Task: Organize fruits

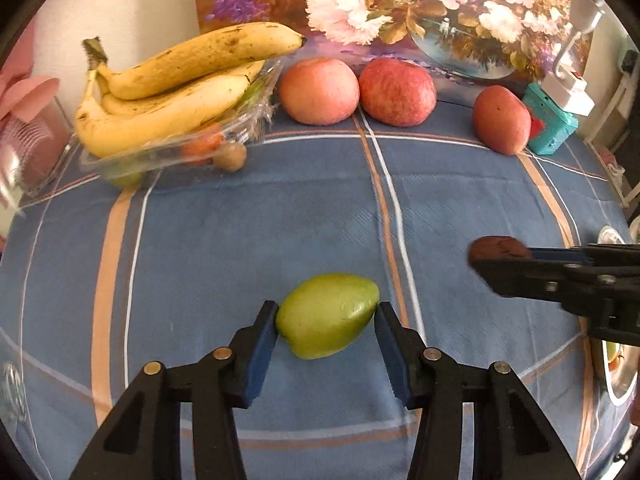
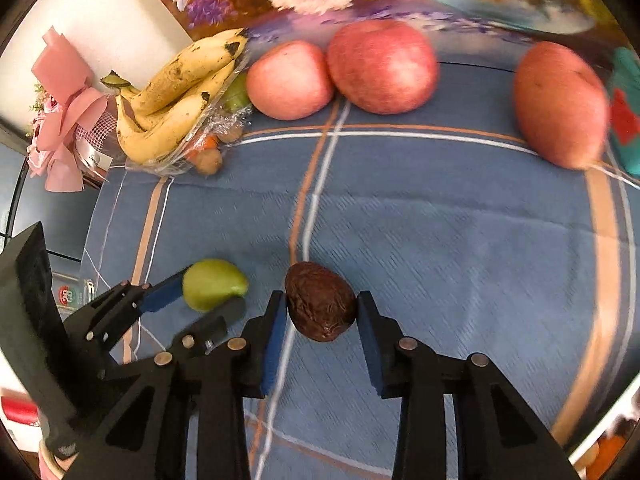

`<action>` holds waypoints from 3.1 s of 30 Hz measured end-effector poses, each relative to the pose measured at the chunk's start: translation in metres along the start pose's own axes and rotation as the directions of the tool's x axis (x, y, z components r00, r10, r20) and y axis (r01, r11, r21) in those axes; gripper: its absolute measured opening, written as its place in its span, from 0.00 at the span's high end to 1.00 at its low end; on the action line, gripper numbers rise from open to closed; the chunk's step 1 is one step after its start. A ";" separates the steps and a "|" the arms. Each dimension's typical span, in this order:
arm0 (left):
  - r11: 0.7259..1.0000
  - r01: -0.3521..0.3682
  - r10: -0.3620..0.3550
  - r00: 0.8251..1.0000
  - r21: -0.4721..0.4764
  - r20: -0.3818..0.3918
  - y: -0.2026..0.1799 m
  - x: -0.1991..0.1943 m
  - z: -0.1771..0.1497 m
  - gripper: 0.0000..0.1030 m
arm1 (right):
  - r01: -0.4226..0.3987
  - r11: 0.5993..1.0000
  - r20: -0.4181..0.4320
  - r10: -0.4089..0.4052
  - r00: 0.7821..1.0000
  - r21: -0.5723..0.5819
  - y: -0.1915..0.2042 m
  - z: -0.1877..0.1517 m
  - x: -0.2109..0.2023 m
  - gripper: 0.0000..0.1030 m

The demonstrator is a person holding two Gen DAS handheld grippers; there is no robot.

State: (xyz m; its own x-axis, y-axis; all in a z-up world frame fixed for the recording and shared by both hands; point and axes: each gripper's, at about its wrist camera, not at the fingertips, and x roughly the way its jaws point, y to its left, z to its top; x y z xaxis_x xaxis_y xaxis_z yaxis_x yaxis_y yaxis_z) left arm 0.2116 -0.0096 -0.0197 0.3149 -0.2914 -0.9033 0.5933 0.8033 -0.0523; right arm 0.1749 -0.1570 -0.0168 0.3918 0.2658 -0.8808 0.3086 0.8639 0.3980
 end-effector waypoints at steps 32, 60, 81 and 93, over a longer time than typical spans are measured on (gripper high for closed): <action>0.946 0.226 -0.217 0.974 -0.230 0.064 -0.181 -0.069 -0.052 0.49 | 0.263 0.934 0.265 -0.324 0.908 0.243 -0.097 -0.184 -0.167 0.64; 0.970 0.091 -0.082 0.996 -0.226 0.046 -0.183 -0.063 -0.048 0.04 | 0.333 0.876 0.150 -0.403 0.903 0.347 -0.158 -0.191 -0.157 0.40; 0.968 -0.143 0.145 0.989 -0.205 -0.006 -0.133 -0.084 -0.108 0.00 | 0.378 0.889 0.270 -0.442 0.855 0.259 -0.105 -0.209 -0.159 0.12; 0.936 -0.258 0.245 0.966 -0.238 -0.083 -0.120 -0.094 -0.131 0.00 | 0.403 0.889 0.242 -0.450 0.860 0.220 -0.086 -0.227 -0.153 0.12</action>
State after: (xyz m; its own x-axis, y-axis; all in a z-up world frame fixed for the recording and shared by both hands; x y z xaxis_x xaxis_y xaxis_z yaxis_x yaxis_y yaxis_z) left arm 0.0138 -0.0104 0.0152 0.3883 -0.0415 -0.9206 0.2984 0.9508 0.0830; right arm -0.1084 -0.1747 0.0254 0.4081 -0.2636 -0.8740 0.6224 0.7808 0.0551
